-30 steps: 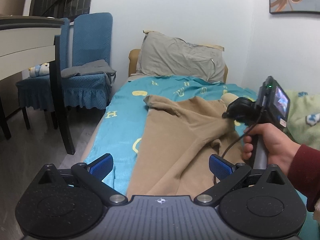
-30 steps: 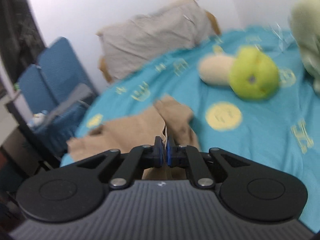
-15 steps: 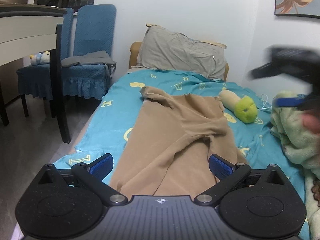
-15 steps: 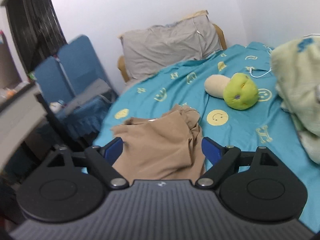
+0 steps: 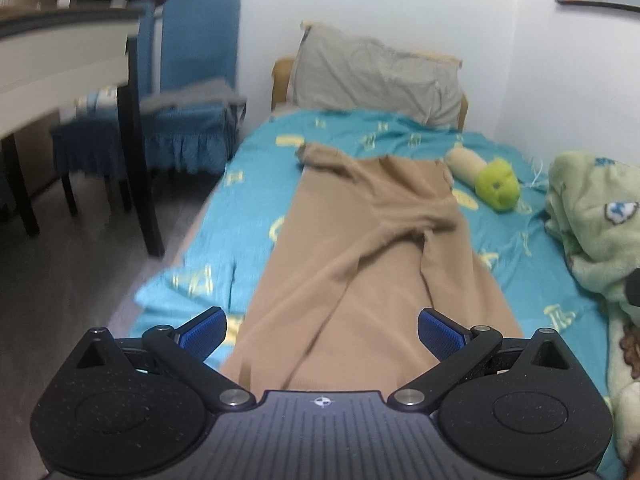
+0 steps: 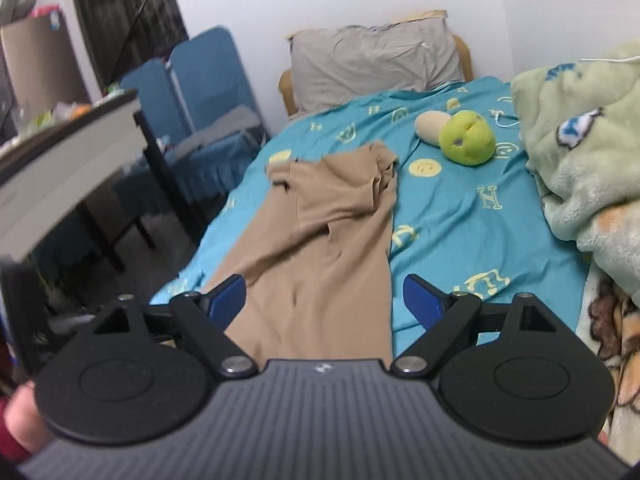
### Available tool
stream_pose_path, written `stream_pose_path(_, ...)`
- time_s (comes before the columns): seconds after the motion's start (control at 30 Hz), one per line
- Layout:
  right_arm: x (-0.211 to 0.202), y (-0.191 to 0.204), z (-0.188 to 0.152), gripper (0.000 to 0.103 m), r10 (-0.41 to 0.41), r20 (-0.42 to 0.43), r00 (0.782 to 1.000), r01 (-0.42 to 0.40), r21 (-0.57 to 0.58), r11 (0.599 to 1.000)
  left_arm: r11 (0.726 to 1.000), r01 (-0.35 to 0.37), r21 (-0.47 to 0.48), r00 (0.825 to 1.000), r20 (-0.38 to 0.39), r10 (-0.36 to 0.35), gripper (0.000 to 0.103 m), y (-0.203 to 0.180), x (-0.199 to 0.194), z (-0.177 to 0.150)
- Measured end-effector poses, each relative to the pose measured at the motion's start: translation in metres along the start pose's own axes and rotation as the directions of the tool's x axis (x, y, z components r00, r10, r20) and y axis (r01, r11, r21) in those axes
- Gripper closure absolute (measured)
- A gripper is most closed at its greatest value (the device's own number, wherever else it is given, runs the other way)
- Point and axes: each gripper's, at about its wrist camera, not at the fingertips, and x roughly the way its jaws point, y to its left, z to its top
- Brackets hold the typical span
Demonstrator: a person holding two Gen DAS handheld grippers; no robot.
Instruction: Fold clothes
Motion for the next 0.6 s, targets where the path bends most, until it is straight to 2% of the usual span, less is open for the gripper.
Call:
stream_pose_path(0.1, 0.007, -0.001, 0.000, 0.016, 0.002, -0.013, 1.000, -0.002, -0.003, 1.000, 0.998, -0.031, -0.051, 0.995, -0.099, 0.026, 0.001, 0.016, 0.004, 0.001)
stream_pose_path(0.2, 0.013, -0.005, 0.001, 0.016, 0.007, -0.033, 0.999, -0.007, 0.004, 1.000, 0.993, -0.075, -0.092, 0.978, -0.199, 0.055, 0.002, 0.032, 0.007, 0.002)
stream_pose_path(0.27, 0.016, -0.009, 0.000, 0.016, 0.013, -0.046, 0.999, -0.012, 0.023, 1.000, 0.987, -0.135, -0.088, 0.959, -0.264, 0.107, 0.003, 0.043, 0.011, 0.002)
stream_pose_path(0.33, 0.017, -0.014, 0.000, 0.016, 0.017, -0.048, 0.999, -0.015, 0.047, 0.999, 0.984, -0.156, -0.084, 0.941, -0.315, 0.122, 0.004, 0.054, 0.013, 0.002)
stream_pose_path(0.5, 0.021, -0.029, 0.003, 0.016, 0.019, -0.056, 0.998, -0.012, 0.116, 0.993, 0.971, -0.179, -0.158, 0.888, -0.452, 0.090, 0.008, 0.082, 0.019, 0.001)
stream_pose_path(0.6, 0.024, -0.037, 0.004, 0.016, 0.019, -0.061, 0.998, -0.010, 0.157, 0.988, 0.958, -0.202, -0.201, 0.860, -0.505, 0.075, 0.010, 0.092, 0.020, -0.003)
